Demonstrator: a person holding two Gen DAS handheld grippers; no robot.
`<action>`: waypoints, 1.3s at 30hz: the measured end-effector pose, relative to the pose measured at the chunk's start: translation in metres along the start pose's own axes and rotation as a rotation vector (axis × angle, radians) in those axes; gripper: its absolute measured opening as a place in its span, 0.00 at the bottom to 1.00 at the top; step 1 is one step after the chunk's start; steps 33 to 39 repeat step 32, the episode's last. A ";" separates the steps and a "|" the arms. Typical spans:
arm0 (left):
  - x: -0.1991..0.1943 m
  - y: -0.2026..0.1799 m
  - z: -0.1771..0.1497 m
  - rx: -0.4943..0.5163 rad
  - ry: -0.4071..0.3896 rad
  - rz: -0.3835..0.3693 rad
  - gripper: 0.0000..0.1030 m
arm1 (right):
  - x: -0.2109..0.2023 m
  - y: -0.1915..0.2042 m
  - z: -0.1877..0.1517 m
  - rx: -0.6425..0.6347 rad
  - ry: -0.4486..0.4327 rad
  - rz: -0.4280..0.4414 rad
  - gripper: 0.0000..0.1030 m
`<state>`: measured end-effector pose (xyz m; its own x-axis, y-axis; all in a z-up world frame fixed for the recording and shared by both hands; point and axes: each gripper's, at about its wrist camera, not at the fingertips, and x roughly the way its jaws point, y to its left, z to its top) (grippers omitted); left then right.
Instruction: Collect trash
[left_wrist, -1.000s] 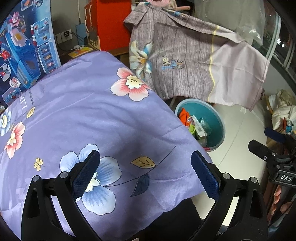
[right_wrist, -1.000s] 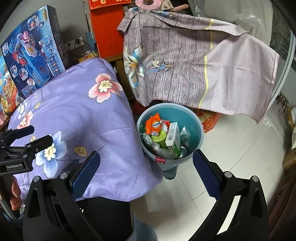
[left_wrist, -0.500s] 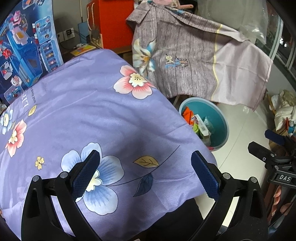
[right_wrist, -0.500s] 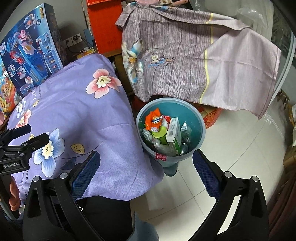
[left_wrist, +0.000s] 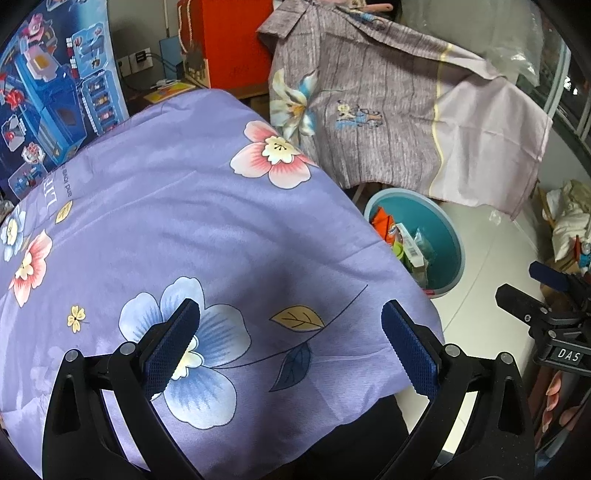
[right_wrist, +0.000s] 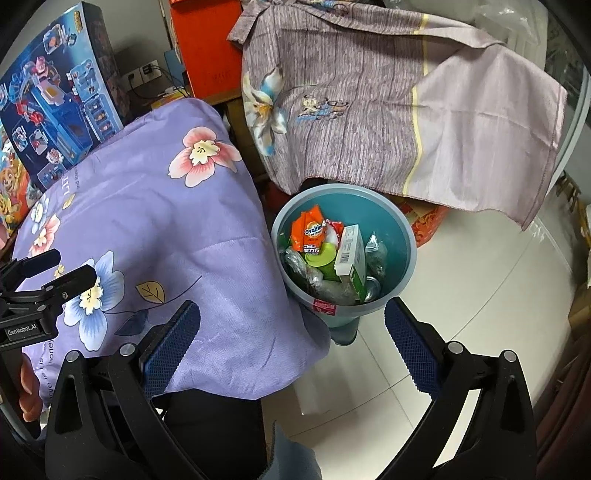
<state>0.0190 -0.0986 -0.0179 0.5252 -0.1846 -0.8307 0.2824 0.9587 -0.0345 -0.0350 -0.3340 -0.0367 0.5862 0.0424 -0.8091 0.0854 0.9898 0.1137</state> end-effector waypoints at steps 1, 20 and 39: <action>0.001 0.000 0.000 -0.001 0.001 0.000 0.96 | 0.001 0.000 0.000 0.001 0.002 0.001 0.93; 0.008 0.000 -0.004 -0.011 -0.001 0.037 0.96 | 0.017 -0.002 -0.001 0.024 0.032 0.004 0.93; 0.011 0.001 -0.005 -0.025 0.015 0.055 0.96 | 0.019 -0.002 0.001 0.021 0.028 -0.009 0.93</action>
